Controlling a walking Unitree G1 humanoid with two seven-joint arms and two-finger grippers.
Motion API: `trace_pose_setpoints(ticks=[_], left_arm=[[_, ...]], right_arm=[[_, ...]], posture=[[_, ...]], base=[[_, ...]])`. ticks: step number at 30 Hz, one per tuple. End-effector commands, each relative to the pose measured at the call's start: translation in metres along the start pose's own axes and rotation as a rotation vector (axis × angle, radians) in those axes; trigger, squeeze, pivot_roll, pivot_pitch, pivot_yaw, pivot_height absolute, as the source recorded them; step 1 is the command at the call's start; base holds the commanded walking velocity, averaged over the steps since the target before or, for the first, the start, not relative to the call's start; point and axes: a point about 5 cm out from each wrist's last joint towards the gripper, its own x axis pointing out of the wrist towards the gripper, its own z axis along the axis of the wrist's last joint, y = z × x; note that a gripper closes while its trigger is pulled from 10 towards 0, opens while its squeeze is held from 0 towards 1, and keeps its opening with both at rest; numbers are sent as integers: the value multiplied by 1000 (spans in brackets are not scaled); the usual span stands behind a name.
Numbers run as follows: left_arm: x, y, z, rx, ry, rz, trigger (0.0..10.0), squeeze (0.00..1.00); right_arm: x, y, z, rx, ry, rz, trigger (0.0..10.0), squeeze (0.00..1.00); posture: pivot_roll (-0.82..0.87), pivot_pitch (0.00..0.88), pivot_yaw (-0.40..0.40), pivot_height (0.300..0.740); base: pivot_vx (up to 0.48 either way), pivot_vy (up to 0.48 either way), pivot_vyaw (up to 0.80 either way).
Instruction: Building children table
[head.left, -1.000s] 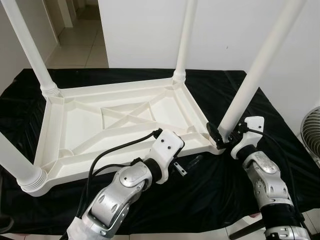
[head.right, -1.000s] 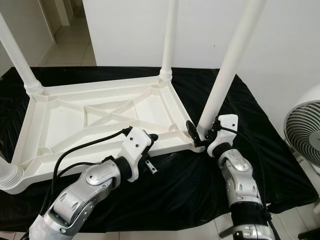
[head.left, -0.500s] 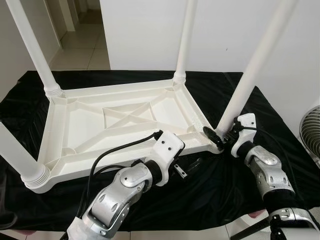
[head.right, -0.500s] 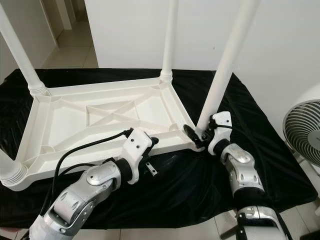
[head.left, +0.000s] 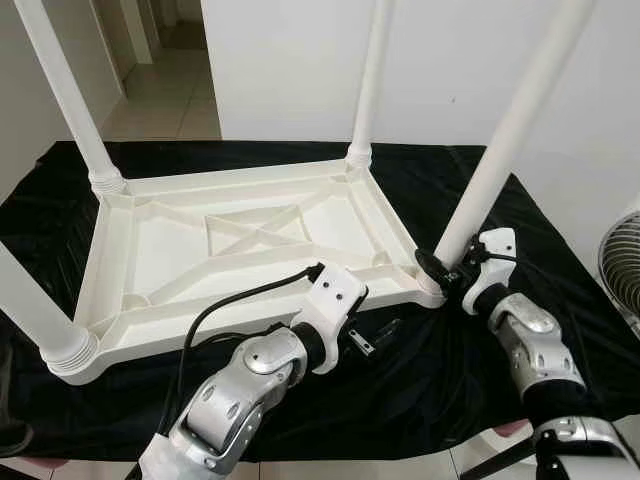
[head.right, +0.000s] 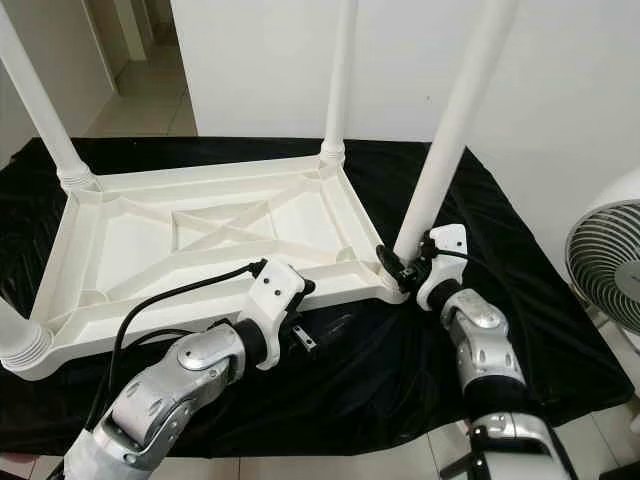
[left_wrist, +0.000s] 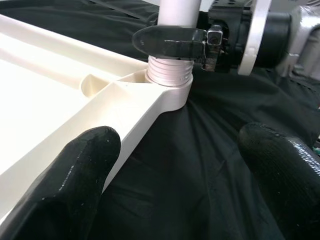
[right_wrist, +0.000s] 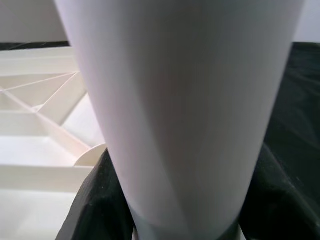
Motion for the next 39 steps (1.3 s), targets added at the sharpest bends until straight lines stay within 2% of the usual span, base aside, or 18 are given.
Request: trace_pose_setpoints(ticks=[1, 4, 6, 11, 12, 17, 21, 24, 26, 32, 33, 37, 38, 39], left_arm=[[0, 3, 0, 1, 8, -19, 10000, 0], [0, 7, 1, 6, 8, -11, 10000, 0], [1, 13, 0, 11, 10, 6, 10000, 0], [3, 19, -2, 18, 8, 22, 10000, 0], [3, 20, -1, 26, 7, 27, 10000, 0], [5, 21, -1, 54, -2, 37, 10000, 0], [0, 24, -3, 68, -9, 52, 10000, 0], [-2, 25, -3, 69, -10, 55, 10000, 0], [-8, 27, -6, 91, -20, 68, 10000, 0], [-13, 31, -7, 118, -25, 78, 10000, 0], [-14, 34, -7, 130, -24, 78, 10000, 0], [-14, 34, -8, 150, -30, 65, 10000, 0], [-13, 33, -9, 146, -27, 53, 10000, 0], [-13, 32, -9, 142, -24, 44, 10000, 0]], right_arm=[[-6, 9, -20, 22, 78, -67, 0, 0], [-7, 16, -20, 29, 65, -122, 0, 0], [-5, 30, -20, 83, 55, -191, 0, 0], [-4, 52, -16, 100, 57, -276, 0, 0], [-4, 57, -15, 126, 57, -296, 0, 0], [-4, 72, -12, 164, 56, -328, 0, 0], [-11, 95, -5, 184, 55, -327, 0, 0], [-13, 97, -4, 193, 54, -330, 0, 0], [-19, 105, -2, 195, 51, -328, 0, 0], [-22, 107, 3, 188, 46, -332, 0, 0], [-22, 105, 4, 192, 45, -325, 10000, 0], [-20, 103, 9, 183, 32, -294, 10000, 0], [-20, 99, 11, 169, 19, -270, 10000, 1000], [-19, 96, 12, 160, 11, -254, 10000, 1000]], posture=[[-9, 57, -23, 740], [-14, 61, -23, 740], [-25, 65, -22, 740], [-39, 71, -21, 740], [-39, 69, -23, 740], [-40, 67, -27, 740], [-31, 61, -35, 740], [-31, 61, -35, 740], [-24, 61, -36, 740], [-7, 54, -32, 740], [-3, 51, -29, 740], [0, 47, -30, 740], [1, 39, -32, 740], [1, 39, -32, 740]], base=[[0, 0, 0], [0, 0, 0], [0, 0, 0], [0, 0, 0], [0, 0, 0], [0, 0, 0], [0, 0, 0], [0, 0, 0], [0, 0, 0], [0, 0, 0], [0, 0, 0], [0, 0, 0], [0, 0, 0], [0, 0, 0]])
